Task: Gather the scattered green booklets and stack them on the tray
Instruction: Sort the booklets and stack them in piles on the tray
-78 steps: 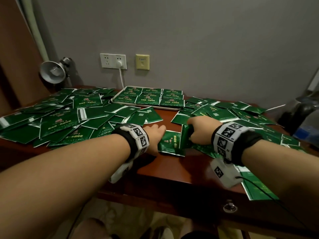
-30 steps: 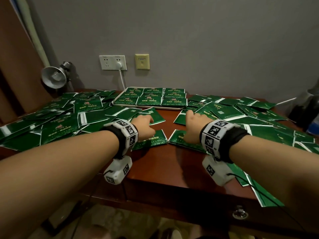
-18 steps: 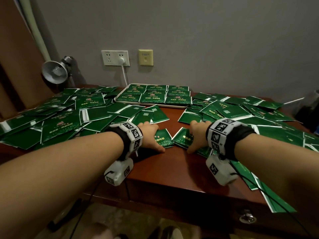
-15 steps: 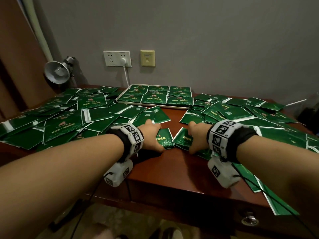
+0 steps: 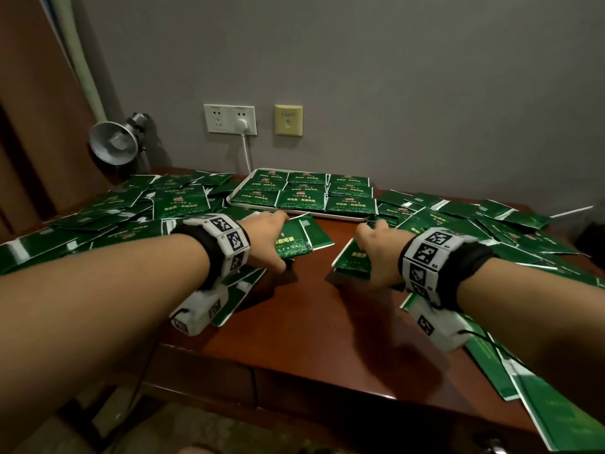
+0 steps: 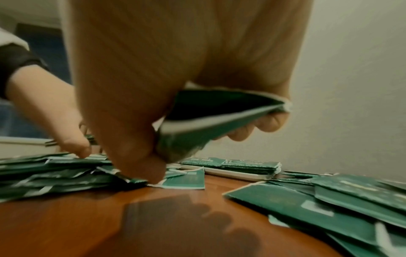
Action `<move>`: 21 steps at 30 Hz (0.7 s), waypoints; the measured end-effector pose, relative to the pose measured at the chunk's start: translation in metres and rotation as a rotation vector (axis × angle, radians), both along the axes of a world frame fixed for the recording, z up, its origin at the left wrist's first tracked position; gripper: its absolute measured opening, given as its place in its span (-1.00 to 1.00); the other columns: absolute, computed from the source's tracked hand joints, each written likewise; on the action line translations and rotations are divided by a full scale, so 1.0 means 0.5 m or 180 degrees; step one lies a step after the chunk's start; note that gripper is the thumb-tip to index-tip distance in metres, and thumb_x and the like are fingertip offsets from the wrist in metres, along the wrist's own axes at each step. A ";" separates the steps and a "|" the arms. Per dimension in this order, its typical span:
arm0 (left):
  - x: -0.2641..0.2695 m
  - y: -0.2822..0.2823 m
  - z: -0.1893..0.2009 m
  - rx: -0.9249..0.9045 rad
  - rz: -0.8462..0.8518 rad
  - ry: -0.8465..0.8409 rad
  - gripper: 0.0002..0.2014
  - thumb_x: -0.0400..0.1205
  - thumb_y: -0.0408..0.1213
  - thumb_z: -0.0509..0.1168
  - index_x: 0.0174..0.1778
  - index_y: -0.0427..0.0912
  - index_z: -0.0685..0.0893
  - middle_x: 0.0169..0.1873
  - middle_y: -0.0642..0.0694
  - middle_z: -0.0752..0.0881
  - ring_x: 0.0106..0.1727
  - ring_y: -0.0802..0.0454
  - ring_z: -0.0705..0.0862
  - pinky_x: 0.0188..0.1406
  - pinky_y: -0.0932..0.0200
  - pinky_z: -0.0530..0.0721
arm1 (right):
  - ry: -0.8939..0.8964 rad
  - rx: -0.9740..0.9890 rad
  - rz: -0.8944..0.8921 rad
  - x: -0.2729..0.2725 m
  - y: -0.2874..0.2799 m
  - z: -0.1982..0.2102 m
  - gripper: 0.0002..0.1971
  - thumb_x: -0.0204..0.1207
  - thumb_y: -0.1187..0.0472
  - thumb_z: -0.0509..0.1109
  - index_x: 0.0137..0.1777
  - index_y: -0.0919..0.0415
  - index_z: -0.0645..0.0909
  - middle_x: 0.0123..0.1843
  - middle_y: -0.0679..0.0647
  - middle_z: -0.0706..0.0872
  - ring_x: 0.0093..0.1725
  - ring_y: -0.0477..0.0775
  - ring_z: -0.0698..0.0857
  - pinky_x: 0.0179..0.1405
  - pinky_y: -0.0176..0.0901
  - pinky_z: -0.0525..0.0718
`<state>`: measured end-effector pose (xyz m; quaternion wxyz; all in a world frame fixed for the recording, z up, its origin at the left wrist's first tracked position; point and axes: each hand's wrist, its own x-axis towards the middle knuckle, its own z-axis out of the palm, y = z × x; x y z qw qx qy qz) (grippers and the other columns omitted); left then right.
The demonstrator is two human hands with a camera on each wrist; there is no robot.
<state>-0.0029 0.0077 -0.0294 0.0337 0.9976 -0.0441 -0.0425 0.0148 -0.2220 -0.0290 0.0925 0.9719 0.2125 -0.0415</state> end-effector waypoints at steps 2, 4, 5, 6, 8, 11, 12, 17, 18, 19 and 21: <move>0.024 0.025 0.016 -0.0023 0.0013 0.0010 -0.15 0.32 -0.07 0.57 0.48 -0.12 0.31 0.18 -0.10 0.58 0.13 -0.05 0.61 0.11 -0.07 0.70 | -0.0090 0.0241 0.0110 0.025 0.017 0.010 -0.38 0.24 -0.10 0.55 0.16 0.10 0.31 0.10 0.13 0.43 -0.11 0.16 0.63 -0.14 0.07 0.75; 0.053 0.055 0.031 0.0012 -0.0010 -0.0040 -0.19 0.31 -0.05 0.59 0.44 -0.10 0.37 0.20 -0.08 0.61 0.17 -0.05 0.61 0.18 -0.06 0.68 | -0.0169 0.0404 0.0235 0.059 0.038 0.024 -0.41 0.27 -0.15 0.52 0.14 0.06 0.32 0.09 0.08 0.43 -0.07 0.13 0.60 -0.11 0.05 0.72; 0.071 0.072 0.038 0.0048 -0.0033 -0.0093 -0.19 0.30 -0.03 0.60 0.43 -0.09 0.38 0.22 -0.08 0.62 0.20 -0.07 0.60 0.20 -0.05 0.66 | -0.0211 0.0453 0.0277 0.078 0.048 0.032 -0.42 0.27 -0.17 0.52 0.14 0.04 0.33 0.09 0.07 0.44 -0.04 0.12 0.58 -0.07 0.06 0.71; 0.090 0.088 0.044 0.0094 -0.0048 -0.0143 -0.18 0.30 -0.02 0.61 0.43 -0.09 0.39 0.23 -0.09 0.62 0.23 -0.08 0.59 0.22 -0.05 0.65 | -0.0229 0.0473 0.0291 0.100 0.059 0.039 -0.43 0.27 -0.18 0.52 0.14 0.03 0.35 0.10 0.05 0.45 -0.01 0.11 0.58 -0.04 0.07 0.70; 0.132 0.117 0.055 0.0193 -0.0052 -0.0212 -0.14 0.32 -0.01 0.61 0.48 -0.09 0.37 0.28 -0.09 0.60 0.29 -0.11 0.56 0.25 -0.06 0.63 | -0.0209 0.0473 0.0291 0.150 0.079 0.055 -0.44 0.27 -0.19 0.52 0.13 0.01 0.37 0.11 0.03 0.47 0.01 0.11 0.57 -0.04 0.01 0.65; 0.210 0.156 0.061 0.0250 -0.0049 -0.0204 -0.11 0.32 -0.02 0.63 0.52 -0.10 0.35 0.31 -0.07 0.59 0.31 -0.11 0.54 0.30 -0.07 0.61 | -0.0176 0.0551 0.0279 0.243 0.113 0.080 -0.50 0.30 -0.14 0.53 0.11 -0.01 0.39 0.14 0.05 0.51 0.01 0.12 0.57 -0.06 -0.08 0.57; 0.238 0.168 0.059 0.0253 -0.0048 -0.0184 -0.11 0.31 -0.02 0.63 0.51 -0.09 0.36 0.30 -0.07 0.60 0.30 -0.10 0.54 0.31 -0.07 0.61 | -0.0172 0.0556 0.0265 0.279 0.126 0.087 -0.52 0.31 -0.12 0.53 0.10 -0.02 0.40 0.15 0.05 0.52 0.01 0.12 0.57 -0.06 -0.08 0.58; 0.363 0.219 0.027 0.0380 -0.0105 -0.0045 -0.12 0.34 -0.07 0.62 0.54 -0.08 0.33 0.36 -0.07 0.54 0.36 -0.11 0.47 0.33 0.01 0.54 | 0.0006 0.0551 0.0213 0.454 0.201 0.090 -0.59 0.40 0.00 0.56 0.06 0.01 0.40 0.14 0.06 0.52 0.00 0.12 0.53 -0.10 -0.12 0.47; 0.385 0.227 0.019 0.0405 -0.0119 -0.0014 -0.11 0.36 -0.07 0.61 0.56 -0.09 0.31 0.38 -0.08 0.52 0.39 -0.12 0.45 0.34 0.02 0.52 | 0.0026 0.0554 0.0219 0.484 0.215 0.085 -0.60 0.40 0.02 0.57 0.06 0.01 0.40 0.12 0.05 0.52 -0.01 0.11 0.52 -0.12 -0.14 0.44; 0.404 0.233 0.013 0.0409 -0.0130 0.0018 -0.10 0.37 -0.07 0.60 0.57 -0.09 0.29 0.40 -0.08 0.51 0.40 -0.12 0.44 0.35 0.01 0.50 | 0.0047 0.0549 0.0226 0.510 0.229 0.078 -0.60 0.40 0.04 0.57 0.06 0.02 0.40 0.10 0.04 0.52 -0.02 0.10 0.51 -0.13 -0.16 0.42; 0.434 0.244 0.004 0.0409 -0.0153 0.0074 -0.10 0.38 -0.05 0.60 0.58 -0.08 0.28 0.42 -0.07 0.49 0.41 -0.11 0.42 0.36 0.02 0.49 | 0.0082 0.0510 0.0254 0.551 0.253 0.065 -0.61 0.42 0.05 0.56 0.09 0.04 0.43 0.09 0.05 0.53 -0.04 0.09 0.50 -0.14 -0.17 0.40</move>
